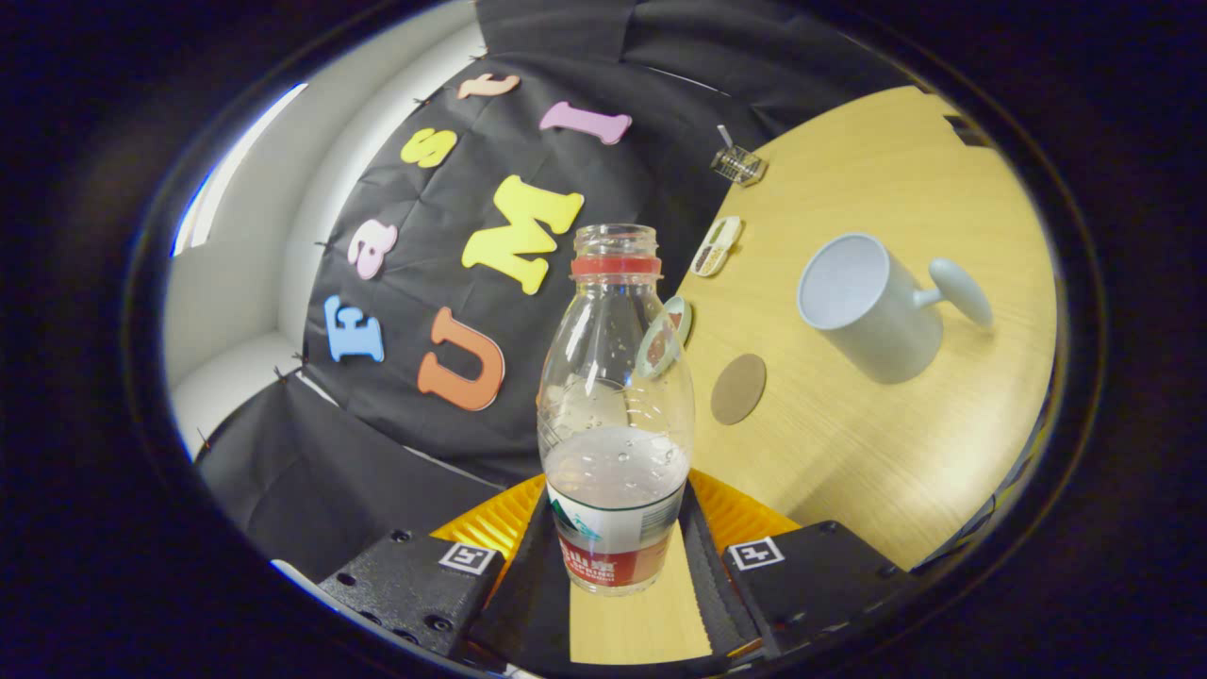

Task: Take the bottle from table, then pour the juice into the cup, finally place the bottle on the coaster

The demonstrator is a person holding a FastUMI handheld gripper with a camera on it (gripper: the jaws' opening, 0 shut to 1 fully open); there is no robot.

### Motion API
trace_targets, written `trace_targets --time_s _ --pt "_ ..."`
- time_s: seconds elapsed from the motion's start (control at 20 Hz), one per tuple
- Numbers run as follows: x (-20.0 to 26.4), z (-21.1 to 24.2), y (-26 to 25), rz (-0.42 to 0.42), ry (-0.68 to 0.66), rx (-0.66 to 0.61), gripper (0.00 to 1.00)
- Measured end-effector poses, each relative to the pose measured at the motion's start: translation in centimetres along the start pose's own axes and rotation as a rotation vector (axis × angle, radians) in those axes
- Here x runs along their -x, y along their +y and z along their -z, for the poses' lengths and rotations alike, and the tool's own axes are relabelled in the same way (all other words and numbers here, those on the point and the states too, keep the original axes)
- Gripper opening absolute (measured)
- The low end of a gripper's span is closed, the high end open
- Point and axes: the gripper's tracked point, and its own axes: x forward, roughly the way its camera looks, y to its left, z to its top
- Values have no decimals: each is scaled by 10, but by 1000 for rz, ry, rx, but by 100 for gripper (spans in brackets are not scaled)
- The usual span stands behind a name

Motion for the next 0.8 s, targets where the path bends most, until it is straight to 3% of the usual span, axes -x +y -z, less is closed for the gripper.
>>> trace_targets --time_s 0.5,0.8 --pt "-12 8 1 -11 43 -279 75" --pt "-23 -3 4 -22 21 -373 74"
